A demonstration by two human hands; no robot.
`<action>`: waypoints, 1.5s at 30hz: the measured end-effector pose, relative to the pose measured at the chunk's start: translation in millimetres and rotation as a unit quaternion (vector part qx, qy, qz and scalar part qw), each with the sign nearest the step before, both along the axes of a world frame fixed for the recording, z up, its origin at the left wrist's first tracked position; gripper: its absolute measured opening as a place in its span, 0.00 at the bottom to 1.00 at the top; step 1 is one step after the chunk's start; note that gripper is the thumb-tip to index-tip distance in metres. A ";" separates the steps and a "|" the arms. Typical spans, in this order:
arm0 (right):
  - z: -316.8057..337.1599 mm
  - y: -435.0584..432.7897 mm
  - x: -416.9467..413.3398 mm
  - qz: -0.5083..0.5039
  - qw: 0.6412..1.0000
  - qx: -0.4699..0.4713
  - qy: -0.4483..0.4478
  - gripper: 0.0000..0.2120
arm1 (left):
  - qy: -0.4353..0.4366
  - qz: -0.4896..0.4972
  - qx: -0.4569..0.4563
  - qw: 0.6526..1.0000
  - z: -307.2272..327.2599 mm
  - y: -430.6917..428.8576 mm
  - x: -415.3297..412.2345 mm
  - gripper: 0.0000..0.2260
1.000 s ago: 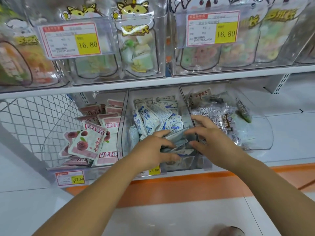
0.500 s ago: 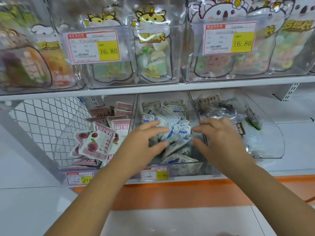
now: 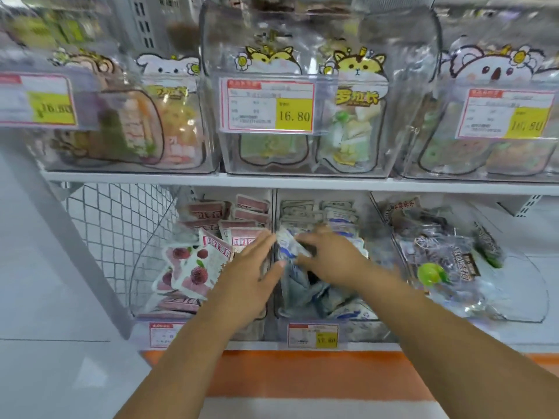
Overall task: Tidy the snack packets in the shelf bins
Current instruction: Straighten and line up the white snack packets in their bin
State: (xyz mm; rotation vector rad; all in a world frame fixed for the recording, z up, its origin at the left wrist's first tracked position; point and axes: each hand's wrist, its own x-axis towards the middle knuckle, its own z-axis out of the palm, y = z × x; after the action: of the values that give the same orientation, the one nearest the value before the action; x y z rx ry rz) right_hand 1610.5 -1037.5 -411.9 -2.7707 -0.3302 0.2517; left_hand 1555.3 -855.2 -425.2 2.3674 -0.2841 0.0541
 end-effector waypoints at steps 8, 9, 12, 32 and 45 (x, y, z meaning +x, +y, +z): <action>0.2 -13.8 -56.5 0.043 0.998 0.022 0.037 0.22 | 0.000 0.001 -0.012 1.000 1.2 -2.7 -9.4 0.25; 0.7 -16.9 -52.1 0.045 0.998 0.027 0.037 0.21 | -0.010 0.006 -0.009 1.000 2.0 -3.6 -8.9 0.25; 0.6 -26.3 -21.2 0.023 1.000 -0.002 0.001 0.17 | -0.029 0.023 0.004 0.999 5.1 -5.6 -2.4 0.23; 16.1 -210.9 -97.9 -0.079 0.973 -0.005 -0.219 0.29 | -0.054 -0.087 0.055 0.993 5.9 -135.6 -55.6 0.25; -5.0 -231.1 -25.2 -0.153 0.951 -0.040 -0.265 0.24 | -0.042 -0.090 0.097 0.990 13.8 -182.7 -6.3 0.28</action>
State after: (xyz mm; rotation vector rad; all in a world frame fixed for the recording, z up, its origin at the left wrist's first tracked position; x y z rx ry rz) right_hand 1585.2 -1268.6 -416.9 -2.8751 -0.0082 -0.5750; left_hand 1549.0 -1037.9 -411.4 2.5239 -0.5651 0.0412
